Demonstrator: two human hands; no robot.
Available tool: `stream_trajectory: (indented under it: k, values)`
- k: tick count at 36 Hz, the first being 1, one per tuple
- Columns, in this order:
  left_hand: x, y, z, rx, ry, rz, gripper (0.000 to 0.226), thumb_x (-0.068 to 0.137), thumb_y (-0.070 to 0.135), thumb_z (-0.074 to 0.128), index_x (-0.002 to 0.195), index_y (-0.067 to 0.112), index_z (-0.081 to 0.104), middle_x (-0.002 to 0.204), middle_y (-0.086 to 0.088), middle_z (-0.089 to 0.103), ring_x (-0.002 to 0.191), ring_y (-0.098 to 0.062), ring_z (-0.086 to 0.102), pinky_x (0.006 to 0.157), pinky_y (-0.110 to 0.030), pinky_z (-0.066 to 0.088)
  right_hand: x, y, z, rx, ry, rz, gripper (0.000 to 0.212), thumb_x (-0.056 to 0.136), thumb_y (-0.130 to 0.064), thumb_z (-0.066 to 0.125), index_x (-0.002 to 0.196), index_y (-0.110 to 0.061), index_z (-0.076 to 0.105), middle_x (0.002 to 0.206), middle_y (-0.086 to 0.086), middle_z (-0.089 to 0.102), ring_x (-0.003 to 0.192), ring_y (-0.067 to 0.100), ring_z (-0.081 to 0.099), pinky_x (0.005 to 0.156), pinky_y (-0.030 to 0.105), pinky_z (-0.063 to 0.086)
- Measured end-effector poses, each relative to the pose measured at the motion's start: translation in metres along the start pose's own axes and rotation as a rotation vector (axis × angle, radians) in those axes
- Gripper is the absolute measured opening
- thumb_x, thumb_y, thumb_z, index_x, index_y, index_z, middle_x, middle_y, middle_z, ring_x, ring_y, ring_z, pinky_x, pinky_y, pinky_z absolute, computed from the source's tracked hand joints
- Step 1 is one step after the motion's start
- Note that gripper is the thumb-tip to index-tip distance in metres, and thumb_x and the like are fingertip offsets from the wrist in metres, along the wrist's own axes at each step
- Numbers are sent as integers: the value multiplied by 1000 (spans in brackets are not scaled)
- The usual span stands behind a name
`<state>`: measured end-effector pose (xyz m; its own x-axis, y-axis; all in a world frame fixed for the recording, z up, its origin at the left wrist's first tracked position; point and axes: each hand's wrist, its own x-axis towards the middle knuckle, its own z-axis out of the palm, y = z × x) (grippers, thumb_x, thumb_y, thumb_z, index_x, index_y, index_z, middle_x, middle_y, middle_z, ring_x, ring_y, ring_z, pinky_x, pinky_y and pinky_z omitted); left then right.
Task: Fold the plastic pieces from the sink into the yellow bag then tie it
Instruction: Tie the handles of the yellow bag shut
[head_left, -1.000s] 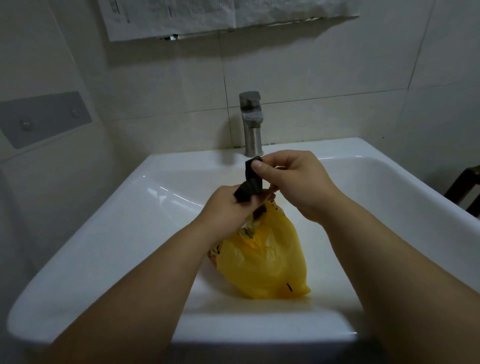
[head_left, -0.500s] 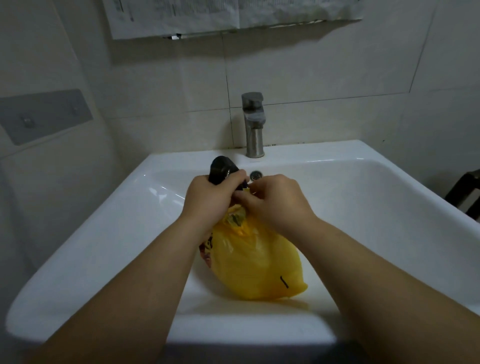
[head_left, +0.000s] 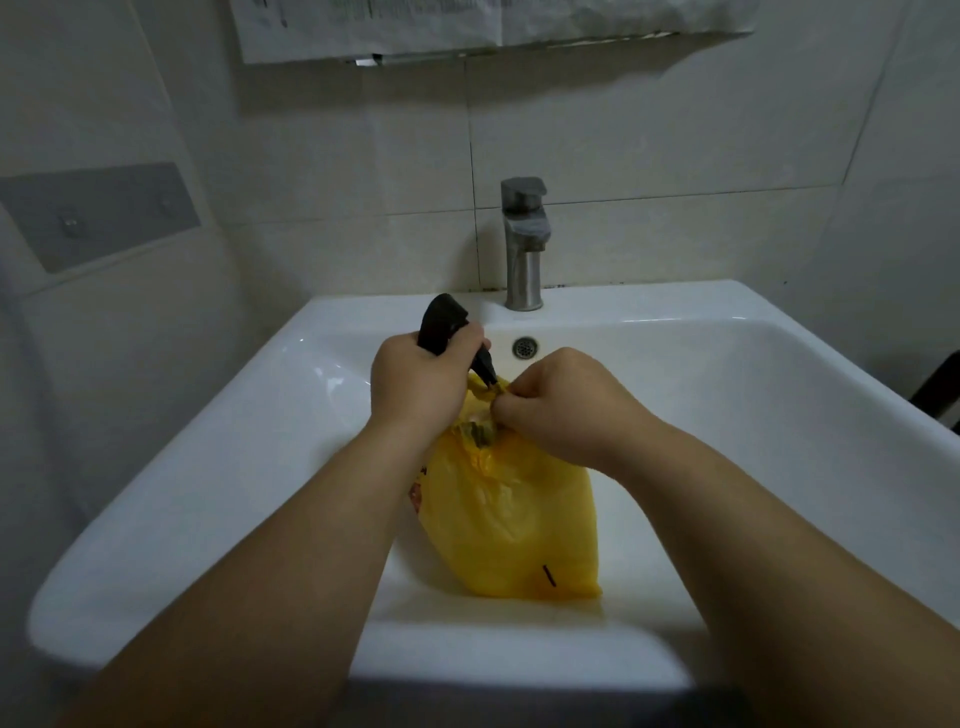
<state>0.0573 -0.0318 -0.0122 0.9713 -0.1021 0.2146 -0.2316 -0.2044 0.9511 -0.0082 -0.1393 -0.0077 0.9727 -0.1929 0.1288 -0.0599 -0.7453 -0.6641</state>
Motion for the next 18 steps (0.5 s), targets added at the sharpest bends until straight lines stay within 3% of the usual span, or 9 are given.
stream_trajectory:
  k: [3,5,7,11,14,18]
  values:
    - [0,3,-3,-40,39,-13,21,89,35,65,86,16,71,88,-11,69,78,-22,62,66,-31,51,-1,1,-3,125,-101,43,30,87,-29,62,68,-6,61,57,4,41,53,14,39,51,23,32]
    - [-1,5,-3,-75,48,-18,25,87,36,66,91,12,73,93,-15,71,85,-28,65,74,-39,55,0,1,-5,230,-154,52,31,86,-35,65,93,-5,69,79,2,62,73,13,58,68,25,47]
    - [-2,7,-3,-94,4,-32,28,86,38,67,97,13,73,93,-12,71,89,-25,66,76,-39,54,2,2,-5,362,-141,42,38,85,-43,65,110,-14,67,100,2,68,93,17,63,86,32,53]
    - [-4,7,-1,-110,-114,-35,21,87,39,67,94,21,75,90,-1,72,91,-17,64,78,-29,51,5,4,-2,474,-39,64,33,94,-38,56,99,-9,69,89,8,68,86,20,62,80,34,50]
    - [-4,7,0,-113,-113,-17,14,87,37,67,82,27,75,89,0,73,92,-18,66,85,-35,54,5,4,2,506,-34,76,36,95,-35,55,95,-2,68,83,12,60,78,24,53,74,37,45]
    - [0,5,-1,-144,-32,-30,16,85,35,69,76,24,75,93,-12,73,91,-31,68,87,-47,55,4,2,2,453,-44,83,29,97,-36,52,84,-18,70,82,6,62,77,18,54,72,32,44]
